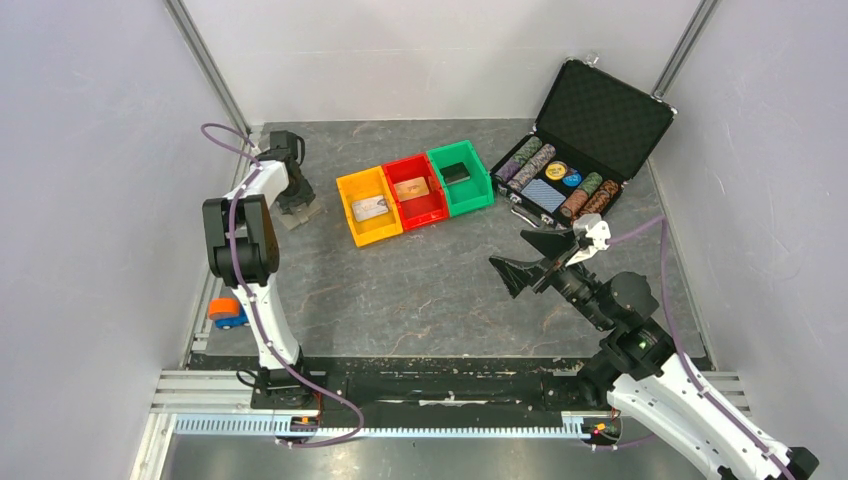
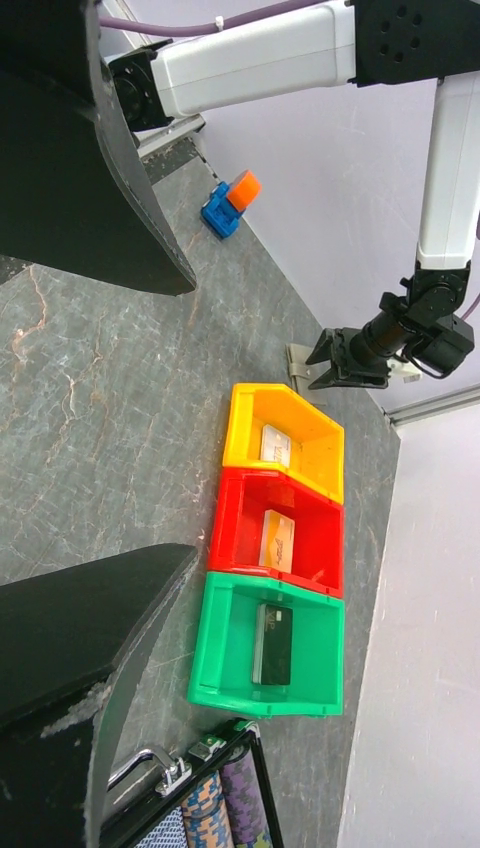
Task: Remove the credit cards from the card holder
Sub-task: Pick up the card holder from the center of the board, then place the card holder at the center of the board.
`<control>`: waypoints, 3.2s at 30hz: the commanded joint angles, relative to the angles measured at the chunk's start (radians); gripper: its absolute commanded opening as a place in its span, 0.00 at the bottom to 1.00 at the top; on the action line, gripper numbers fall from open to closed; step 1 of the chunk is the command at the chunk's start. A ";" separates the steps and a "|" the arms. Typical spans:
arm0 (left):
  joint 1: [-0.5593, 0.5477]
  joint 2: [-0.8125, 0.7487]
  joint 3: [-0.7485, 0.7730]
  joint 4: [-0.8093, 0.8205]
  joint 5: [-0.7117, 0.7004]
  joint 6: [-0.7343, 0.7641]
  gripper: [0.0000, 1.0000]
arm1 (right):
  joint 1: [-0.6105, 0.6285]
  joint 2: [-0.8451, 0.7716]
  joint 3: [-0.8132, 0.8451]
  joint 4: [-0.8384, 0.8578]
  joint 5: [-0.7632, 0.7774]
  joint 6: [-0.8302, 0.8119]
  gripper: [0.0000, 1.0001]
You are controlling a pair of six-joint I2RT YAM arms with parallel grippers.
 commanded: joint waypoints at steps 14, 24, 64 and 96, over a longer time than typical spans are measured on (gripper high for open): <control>0.007 -0.019 0.024 -0.114 0.020 0.029 0.41 | 0.002 -0.005 -0.030 0.046 0.009 0.024 0.98; 0.007 -0.098 -0.049 -0.154 0.075 0.033 0.21 | 0.002 -0.041 -0.057 0.054 0.036 0.012 0.98; -0.836 -0.662 -0.631 0.151 0.218 -0.308 0.14 | 0.002 0.058 -0.074 -0.071 0.110 -0.002 0.98; -0.749 -0.786 -0.749 0.232 0.322 -0.254 0.53 | 0.073 0.476 -0.041 0.021 0.093 0.337 0.47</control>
